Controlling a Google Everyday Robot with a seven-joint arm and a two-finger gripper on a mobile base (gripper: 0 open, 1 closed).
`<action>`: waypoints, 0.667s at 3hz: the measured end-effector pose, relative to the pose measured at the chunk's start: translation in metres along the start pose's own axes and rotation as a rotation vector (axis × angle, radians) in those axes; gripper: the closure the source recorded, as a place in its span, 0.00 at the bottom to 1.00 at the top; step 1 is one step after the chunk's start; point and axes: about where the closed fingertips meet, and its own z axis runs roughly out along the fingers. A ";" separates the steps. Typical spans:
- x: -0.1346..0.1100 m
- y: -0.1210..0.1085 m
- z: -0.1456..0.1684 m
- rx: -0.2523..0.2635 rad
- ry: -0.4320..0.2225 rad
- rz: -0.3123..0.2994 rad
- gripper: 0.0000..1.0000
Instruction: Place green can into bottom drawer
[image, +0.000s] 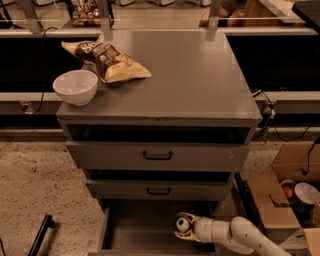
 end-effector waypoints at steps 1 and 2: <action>0.001 0.000 0.003 -0.006 0.020 -0.005 1.00; 0.008 -0.001 0.007 -0.007 0.084 -0.024 1.00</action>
Offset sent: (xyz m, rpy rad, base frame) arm 0.0223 -0.0147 -0.0503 -0.4820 -0.0151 -0.0638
